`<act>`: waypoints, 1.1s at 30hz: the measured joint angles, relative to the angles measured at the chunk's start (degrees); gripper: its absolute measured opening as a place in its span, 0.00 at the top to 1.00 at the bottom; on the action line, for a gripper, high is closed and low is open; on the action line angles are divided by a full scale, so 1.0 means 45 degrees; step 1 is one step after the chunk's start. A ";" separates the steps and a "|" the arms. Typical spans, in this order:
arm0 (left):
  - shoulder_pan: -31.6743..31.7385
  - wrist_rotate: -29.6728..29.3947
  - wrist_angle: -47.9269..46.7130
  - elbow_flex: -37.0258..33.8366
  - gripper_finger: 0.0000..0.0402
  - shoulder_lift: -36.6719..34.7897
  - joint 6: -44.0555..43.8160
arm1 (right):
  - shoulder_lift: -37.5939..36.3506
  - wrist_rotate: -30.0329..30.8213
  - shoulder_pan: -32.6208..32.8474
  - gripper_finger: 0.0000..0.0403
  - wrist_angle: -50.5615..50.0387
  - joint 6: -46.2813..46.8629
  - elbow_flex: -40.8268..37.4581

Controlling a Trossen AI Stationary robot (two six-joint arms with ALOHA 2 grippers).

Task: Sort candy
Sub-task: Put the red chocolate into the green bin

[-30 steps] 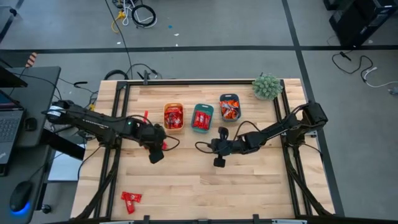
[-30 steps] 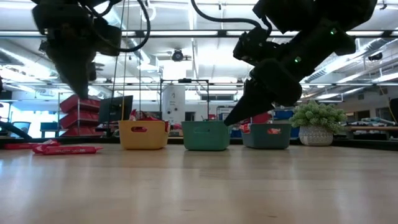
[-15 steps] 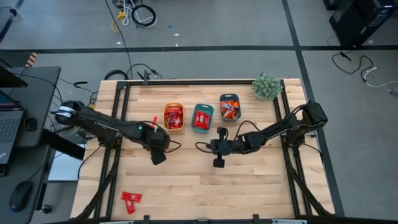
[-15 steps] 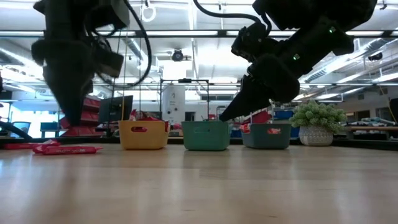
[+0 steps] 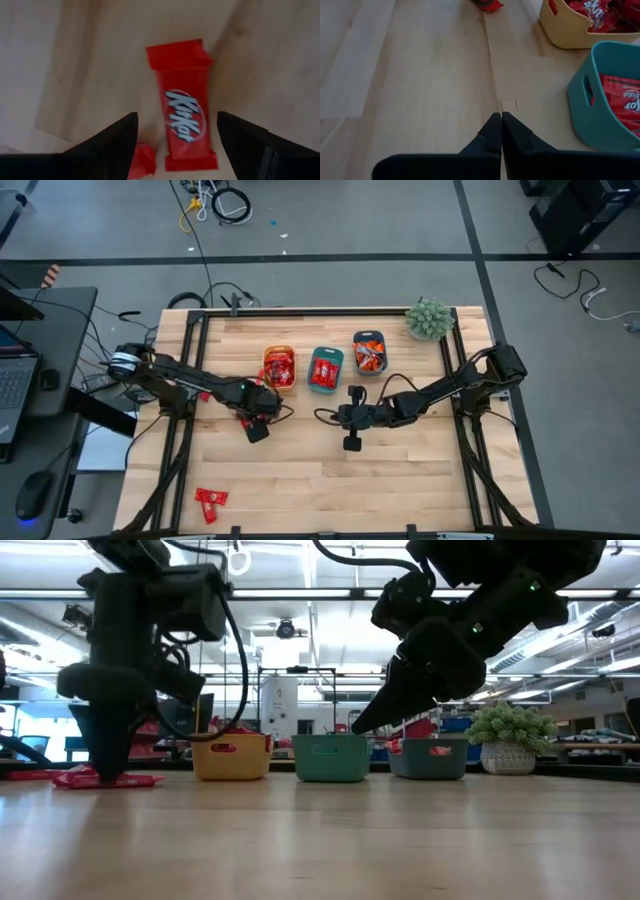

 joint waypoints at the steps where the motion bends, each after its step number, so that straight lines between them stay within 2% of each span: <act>1: 0.0083 -0.0031 0.0004 0.0000 0.32 0.0057 0.0047 | 0.0000 -0.0001 0.0000 1.00 -0.0005 0.0000 0.0000; 10: 0.0360 0.0453 0.0560 -0.0160 0.34 0.0601 0.0360 | 0.0000 0.0001 0.0000 1.00 -0.0014 0.0005 0.0000; 14: 0.0326 0.0444 0.0611 -0.0165 0.44 0.0523 0.0367 | 0.0000 0.0001 0.0010 1.00 -0.0010 0.0007 0.0000; 20: 0.0326 0.0790 0.0682 -0.0212 0.66 0.0226 0.0481 | 0.0005 0.0004 0.0116 1.00 0.0078 0.0243 0.0000; 24: 0.0322 0.1433 0.0667 -0.0082 0.77 0.0210 0.0655 | 0.0005 0.0004 0.0284 1.00 0.0087 0.0186 0.0000; 33: 0.0307 0.1868 0.0082 0.1254 0.81 0.0225 0.1056 | -0.0037 0.0009 0.0658 1.00 -0.0082 0.0039 0.0000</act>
